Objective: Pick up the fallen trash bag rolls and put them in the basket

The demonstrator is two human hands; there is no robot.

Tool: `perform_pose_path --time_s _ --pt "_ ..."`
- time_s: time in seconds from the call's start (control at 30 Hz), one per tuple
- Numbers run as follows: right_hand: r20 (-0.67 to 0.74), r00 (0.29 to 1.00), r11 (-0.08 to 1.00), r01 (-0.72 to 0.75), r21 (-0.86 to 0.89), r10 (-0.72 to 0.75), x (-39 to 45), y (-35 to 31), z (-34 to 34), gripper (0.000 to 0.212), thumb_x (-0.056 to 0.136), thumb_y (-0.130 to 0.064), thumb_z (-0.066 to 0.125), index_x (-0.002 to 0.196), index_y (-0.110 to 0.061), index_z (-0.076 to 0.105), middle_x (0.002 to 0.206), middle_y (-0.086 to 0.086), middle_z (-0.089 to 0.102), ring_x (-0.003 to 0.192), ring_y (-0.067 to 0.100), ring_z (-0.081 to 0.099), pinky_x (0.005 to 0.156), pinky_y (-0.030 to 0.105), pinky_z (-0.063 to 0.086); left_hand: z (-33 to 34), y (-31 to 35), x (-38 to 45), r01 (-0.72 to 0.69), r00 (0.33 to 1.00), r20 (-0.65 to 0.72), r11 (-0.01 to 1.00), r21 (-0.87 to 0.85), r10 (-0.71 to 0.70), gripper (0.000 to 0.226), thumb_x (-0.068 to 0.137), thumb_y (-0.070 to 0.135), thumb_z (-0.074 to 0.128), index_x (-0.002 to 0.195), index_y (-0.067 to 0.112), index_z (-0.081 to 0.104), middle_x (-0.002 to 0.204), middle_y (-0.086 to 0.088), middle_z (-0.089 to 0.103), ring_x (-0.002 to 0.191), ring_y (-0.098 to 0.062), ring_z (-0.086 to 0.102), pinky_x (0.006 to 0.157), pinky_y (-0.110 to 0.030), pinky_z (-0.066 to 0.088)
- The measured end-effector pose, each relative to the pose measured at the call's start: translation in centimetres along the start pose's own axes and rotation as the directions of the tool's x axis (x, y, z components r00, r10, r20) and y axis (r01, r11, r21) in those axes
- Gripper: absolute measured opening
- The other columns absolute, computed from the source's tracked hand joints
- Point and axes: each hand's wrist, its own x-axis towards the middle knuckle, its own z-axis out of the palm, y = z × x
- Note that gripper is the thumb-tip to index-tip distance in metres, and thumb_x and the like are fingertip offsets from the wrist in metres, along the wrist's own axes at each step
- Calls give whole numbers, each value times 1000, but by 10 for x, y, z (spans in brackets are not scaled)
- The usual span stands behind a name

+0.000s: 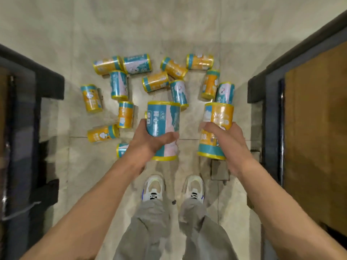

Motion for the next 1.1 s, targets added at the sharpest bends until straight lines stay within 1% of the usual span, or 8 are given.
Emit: perform_pose_path --time_s 0.2,0.33,0.4,0.47,0.53,0.7,1.0,1.1 --pt "122 991 987 27 158 -47 -190 -143 -33 25 85 -20 76 109 -20 69 94 7 75 86 26 73 78 46 62 -28 146 -173 -85 992 87 989 -122 96 77 46 33 90 116 31 58 107 1 75 95 -20 72 89 -46 56" --pt "208 962 973 142 181 -179 -322 -226 -49 45 77 -21 82 118 -14 67 99 10 76 87 29 74 82 54 61 -51 228 -296 -142 968 162 951 -275 191 74 54 21 83 124 20 59 98 -4 76 84 -22 73 80 -41 58" --pt "240 940 961 199 193 -243 -380 -258 -55 40 81 -18 78 118 -10 66 94 9 76 81 24 74 78 49 62 -61 260 -345 -150 944 226 924 -351 240 69 57 21 85 121 14 62 94 -9 74 78 -23 72 75 -39 60" --pt "239 922 943 256 214 -305 -431 -282 -59 34 82 -17 77 114 -9 66 90 10 75 79 23 73 74 45 63 -72 292 -387 -184 904 298 907 -379 307 86 51 35 93 126 10 60 104 -14 71 90 -30 70 87 -47 56" --pt "223 906 924 314 217 -360 -475 -300 -59 48 74 -25 79 117 -8 65 99 15 74 89 29 72 84 51 61 -81 321 -421 -245 853 359 898 -364 378 94 54 47 91 133 9 55 122 -19 67 109 -38 65 98 -56 49" --pt "78 861 837 461 295 -502 -560 -325 -51 37 83 -19 77 117 -8 66 98 12 74 87 28 72 82 49 61 -100 382 -483 -393 729 464 863 -317 503 72 67 34 81 130 9 58 120 -19 69 99 -33 70 77 -41 59" --pt "-207 762 630 631 453 -614 -675 -288 -57 34 72 -20 78 104 -16 68 83 2 76 69 19 75 57 34 60 -91 409 -562 -520 478 683 805 -286 552 57 75 29 75 127 11 60 114 -14 72 97 -30 71 77 -39 59" --pt "-346 727 589 684 430 -593 -708 -265 -73 56 59 -32 82 111 -15 68 88 4 76 75 22 75 64 37 60 -68 399 -586 -514 384 769 810 -282 511 65 71 37 76 128 12 60 117 -16 70 101 -34 69 80 -42 58"
